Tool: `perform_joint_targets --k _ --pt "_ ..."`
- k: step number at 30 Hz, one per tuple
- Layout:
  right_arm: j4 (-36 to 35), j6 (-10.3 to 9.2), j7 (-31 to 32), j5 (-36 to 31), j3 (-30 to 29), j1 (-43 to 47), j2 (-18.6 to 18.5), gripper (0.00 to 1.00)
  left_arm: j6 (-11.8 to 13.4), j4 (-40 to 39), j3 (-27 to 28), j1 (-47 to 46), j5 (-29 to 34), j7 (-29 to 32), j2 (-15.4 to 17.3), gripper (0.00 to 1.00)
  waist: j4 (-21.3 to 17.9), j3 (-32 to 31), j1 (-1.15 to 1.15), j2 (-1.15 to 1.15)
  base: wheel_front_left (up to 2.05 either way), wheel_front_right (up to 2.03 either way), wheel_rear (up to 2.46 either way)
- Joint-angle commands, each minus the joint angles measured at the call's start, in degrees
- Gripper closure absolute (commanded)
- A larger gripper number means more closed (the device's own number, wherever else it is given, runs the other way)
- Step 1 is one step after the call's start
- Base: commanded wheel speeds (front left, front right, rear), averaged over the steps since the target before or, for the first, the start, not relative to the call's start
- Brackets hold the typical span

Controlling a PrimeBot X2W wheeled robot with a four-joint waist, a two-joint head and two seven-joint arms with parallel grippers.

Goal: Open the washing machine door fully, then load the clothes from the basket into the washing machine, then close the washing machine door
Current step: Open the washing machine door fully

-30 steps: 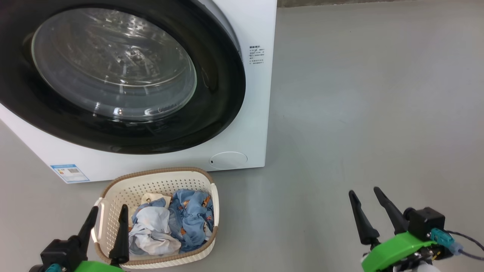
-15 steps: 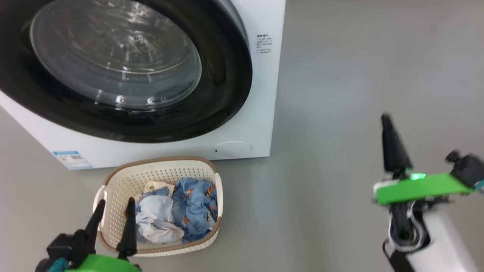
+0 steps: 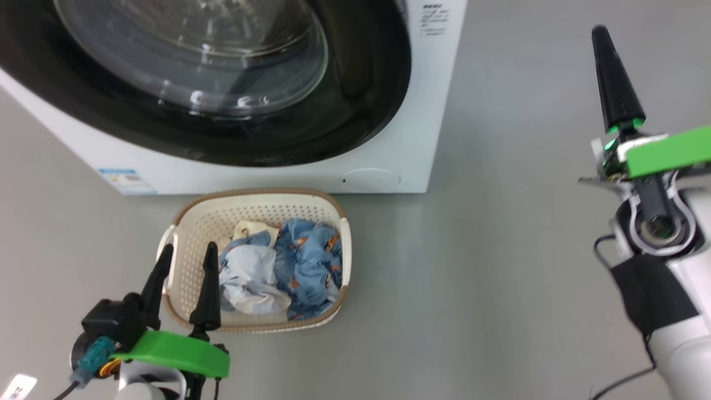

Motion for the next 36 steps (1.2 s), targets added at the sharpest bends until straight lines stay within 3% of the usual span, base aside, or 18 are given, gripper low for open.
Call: perform_joint_targets --k 1,9,16,25,36 --pt "-1.2 0.08 0.8 0.9 1.2 -1.1 0.0 1.0 -0.1 -1.5 1.6 -1.9 -0.3 -0.6 0.9 0.0 2.2 2.3 0.0 0.0 0.0 0.0 0.0" --pt "7.1 0.08 19.2 12.4 0.4 -9.5 -2.0 1.0 -0.1 -1.5 -0.6 -4.3 -1.1 -0.6 0.2 0.0 4.9 6.3 0.0 0.0 0.0 0.0 0.0" --pt "13.8 0.08 29.4 13.1 0.9 -18.0 -2.1 1.0 -0.1 -1.5 -2.4 -6.5 -2.3 -0.6 -0.1 0.0 6.8 10.0 0.0 0.0 0.0 0.0 0.0" --pt "19.4 0.08 37.1 12.9 1.3 -27.5 -1.3 1.0 -0.1 -1.4 -3.8 -8.2 -4.3 -0.6 -0.2 0.0 8.7 13.2 0.0 0.0 0.0 0.0 0.0" --pt "22.5 0.08 39.0 10.1 2.0 -33.5 -0.3 1.0 -0.1 -1.9 -4.6 -9.4 -6.1 -0.6 -0.2 0.0 9.9 15.6 0.0 0.0 0.0 0.0 0.0"
